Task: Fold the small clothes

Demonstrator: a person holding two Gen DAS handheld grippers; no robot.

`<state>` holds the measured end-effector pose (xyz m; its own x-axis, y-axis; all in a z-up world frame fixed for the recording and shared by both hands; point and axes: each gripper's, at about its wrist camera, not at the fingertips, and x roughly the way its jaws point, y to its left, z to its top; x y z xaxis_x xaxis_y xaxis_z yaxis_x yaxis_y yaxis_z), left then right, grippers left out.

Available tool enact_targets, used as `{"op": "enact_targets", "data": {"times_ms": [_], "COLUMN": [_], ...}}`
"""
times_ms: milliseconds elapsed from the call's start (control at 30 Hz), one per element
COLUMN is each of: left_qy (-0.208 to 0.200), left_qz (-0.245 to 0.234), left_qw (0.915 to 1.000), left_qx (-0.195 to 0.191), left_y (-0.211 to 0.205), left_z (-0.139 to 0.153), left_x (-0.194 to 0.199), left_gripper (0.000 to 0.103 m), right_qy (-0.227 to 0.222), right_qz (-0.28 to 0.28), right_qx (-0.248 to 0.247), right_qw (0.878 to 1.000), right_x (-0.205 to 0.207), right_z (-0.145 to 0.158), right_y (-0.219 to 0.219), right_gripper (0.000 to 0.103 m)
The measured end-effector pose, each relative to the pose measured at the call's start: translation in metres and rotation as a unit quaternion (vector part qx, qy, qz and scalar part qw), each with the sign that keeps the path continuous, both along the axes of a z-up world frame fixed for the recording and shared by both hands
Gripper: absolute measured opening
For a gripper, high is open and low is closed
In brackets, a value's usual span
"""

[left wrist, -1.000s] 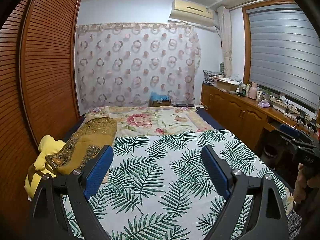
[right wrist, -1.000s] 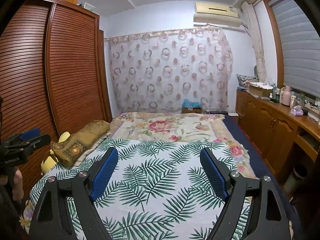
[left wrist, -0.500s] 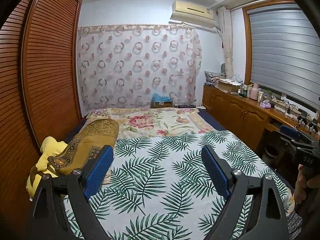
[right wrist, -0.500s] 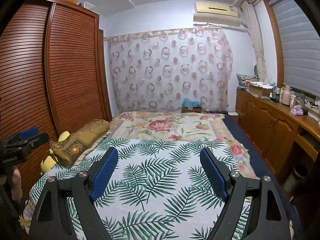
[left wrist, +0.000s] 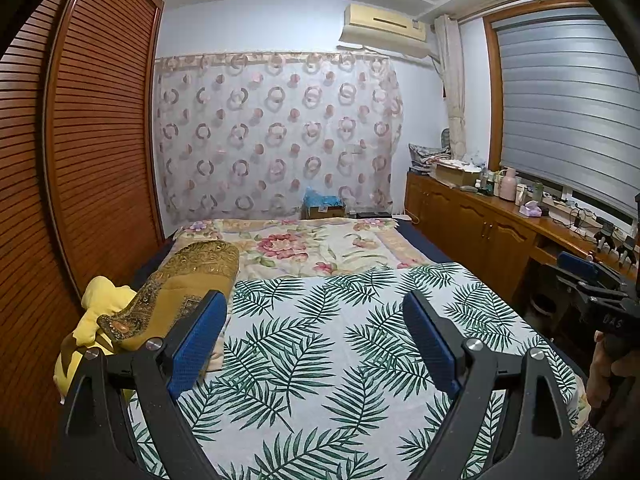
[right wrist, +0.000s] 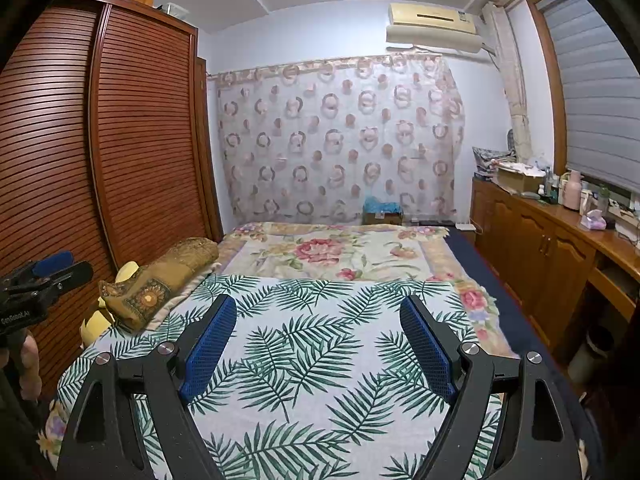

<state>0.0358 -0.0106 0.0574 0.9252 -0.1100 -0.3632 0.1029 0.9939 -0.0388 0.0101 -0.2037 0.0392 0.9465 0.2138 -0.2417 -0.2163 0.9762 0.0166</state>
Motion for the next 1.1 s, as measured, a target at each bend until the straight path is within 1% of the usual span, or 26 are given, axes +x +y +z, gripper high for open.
{"op": "enact_targets", "data": {"times_ms": [1100], "left_qy": [-0.001], "left_qz": [0.001], "left_qw": [1.0], "left_qx": [0.0], "left_y": [0.003], "left_z": [0.0], "left_x": [-0.001], "left_gripper": [0.09], "right_qy": [-0.002], "right_qz": [0.008], "right_qx": [-0.003], "right_qw": [1.0], "right_x": [0.003], "right_z": [0.002], "right_y": [-0.015], "right_gripper": [0.085]}}
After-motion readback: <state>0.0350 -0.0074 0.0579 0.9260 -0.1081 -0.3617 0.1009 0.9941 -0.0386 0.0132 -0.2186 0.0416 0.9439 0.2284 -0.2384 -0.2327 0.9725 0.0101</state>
